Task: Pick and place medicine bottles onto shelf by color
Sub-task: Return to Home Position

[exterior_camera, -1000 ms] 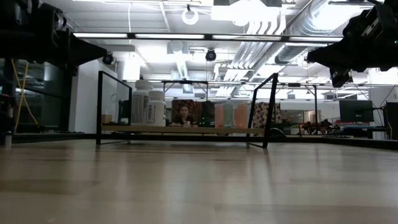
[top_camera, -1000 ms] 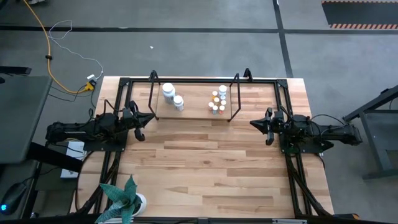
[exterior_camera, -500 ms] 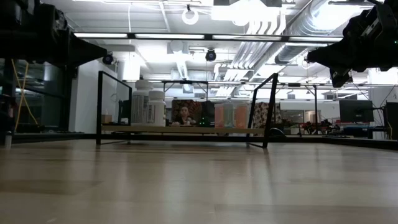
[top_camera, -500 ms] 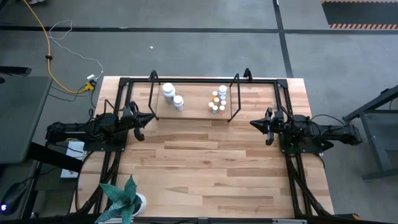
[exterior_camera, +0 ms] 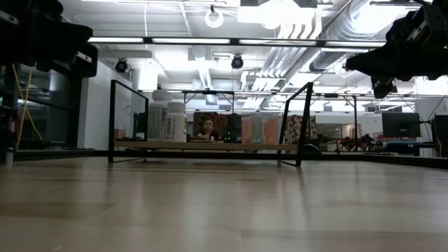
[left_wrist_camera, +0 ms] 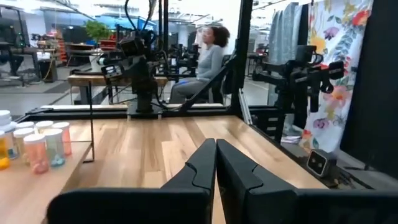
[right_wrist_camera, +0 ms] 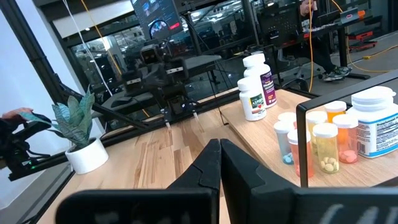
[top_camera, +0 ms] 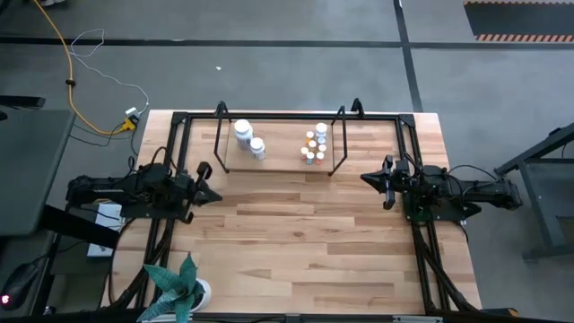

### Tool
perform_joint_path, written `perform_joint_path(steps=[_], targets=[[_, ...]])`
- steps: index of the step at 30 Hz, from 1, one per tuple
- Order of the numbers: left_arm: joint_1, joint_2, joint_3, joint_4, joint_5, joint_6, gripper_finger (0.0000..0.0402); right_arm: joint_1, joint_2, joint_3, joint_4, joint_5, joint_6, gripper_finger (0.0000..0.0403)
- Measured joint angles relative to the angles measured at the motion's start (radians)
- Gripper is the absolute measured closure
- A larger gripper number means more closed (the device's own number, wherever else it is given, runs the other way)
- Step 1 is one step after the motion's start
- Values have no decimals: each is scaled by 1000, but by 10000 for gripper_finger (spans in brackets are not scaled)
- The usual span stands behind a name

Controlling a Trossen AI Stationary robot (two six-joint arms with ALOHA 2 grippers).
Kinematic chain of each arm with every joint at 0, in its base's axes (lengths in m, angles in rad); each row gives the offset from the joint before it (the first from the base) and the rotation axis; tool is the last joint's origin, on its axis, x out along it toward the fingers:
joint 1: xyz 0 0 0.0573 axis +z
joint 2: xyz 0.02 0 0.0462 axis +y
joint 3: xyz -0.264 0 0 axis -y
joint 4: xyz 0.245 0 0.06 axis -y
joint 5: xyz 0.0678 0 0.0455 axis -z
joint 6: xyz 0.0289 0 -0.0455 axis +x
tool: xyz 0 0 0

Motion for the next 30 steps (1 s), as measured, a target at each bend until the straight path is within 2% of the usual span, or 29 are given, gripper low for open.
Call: perform_joint_path(steps=[12, 30], targets=[[-122, 0, 0, -1, -6, -38, 398, 0, 0, 0, 0, 0, 0, 403], [-127, 0, 0, 0, -9, -51, 398, 0, 0, 0, 0, 0, 0, 403]])
